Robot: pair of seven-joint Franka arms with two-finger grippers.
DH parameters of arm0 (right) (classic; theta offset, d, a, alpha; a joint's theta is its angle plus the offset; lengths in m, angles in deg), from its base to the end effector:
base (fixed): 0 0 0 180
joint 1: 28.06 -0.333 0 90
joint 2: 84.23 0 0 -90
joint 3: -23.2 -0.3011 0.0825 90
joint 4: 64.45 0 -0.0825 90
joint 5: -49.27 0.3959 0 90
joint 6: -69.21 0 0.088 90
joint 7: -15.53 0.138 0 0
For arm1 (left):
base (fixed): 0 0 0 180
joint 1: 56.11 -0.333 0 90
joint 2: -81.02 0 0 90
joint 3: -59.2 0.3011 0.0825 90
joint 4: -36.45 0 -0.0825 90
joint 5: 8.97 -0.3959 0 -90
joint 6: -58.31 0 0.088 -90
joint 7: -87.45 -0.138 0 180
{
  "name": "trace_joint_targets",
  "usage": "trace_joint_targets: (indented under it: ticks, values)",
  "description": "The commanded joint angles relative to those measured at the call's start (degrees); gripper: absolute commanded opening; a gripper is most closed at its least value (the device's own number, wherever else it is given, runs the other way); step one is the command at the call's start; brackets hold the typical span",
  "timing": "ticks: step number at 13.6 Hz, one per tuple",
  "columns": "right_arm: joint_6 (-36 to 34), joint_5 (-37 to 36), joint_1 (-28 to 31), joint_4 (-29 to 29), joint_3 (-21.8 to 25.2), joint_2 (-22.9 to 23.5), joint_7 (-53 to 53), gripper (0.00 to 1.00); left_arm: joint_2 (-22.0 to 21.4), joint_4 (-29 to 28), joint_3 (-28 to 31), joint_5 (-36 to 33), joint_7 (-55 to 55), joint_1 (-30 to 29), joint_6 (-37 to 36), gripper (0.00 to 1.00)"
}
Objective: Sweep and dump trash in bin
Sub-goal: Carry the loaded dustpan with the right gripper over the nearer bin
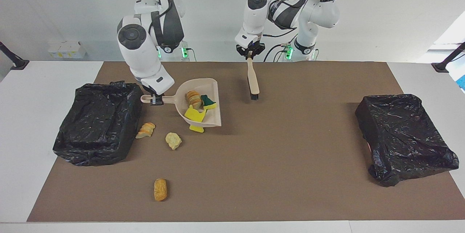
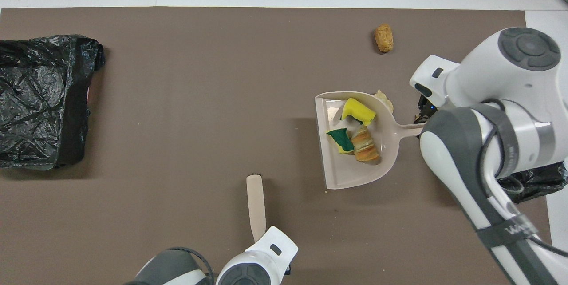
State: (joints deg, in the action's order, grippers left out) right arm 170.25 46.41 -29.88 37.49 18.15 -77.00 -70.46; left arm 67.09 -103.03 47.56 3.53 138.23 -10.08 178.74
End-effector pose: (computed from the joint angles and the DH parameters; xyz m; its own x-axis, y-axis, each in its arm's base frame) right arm 0.5850 0.0631 0.4205 -0.0661 0.9968 -0.0458 0.9886 0.0592 -0.1382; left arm 0.2314 -0.3910 0.3352 0.9869 0.0068 -0.1612 0.0077 -1.0000 0.0047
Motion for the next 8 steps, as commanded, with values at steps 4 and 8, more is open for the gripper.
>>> trace_joint_targets:
  ticks: [4,8]
  values:
    - [-4.35,-3.09,11.04,-4.02,0.30,0.23,-11.56,0.00,-3.38,-7.29,-3.31,-0.99,4.86,2.13,4.63,0.00]
    - [-2.08,-9.00,20.70,-6.83,1.00,1.29,-18.31,0.00,-2.77,-7.29,-3.40,-0.90,5.38,2.39,5.87,0.00]
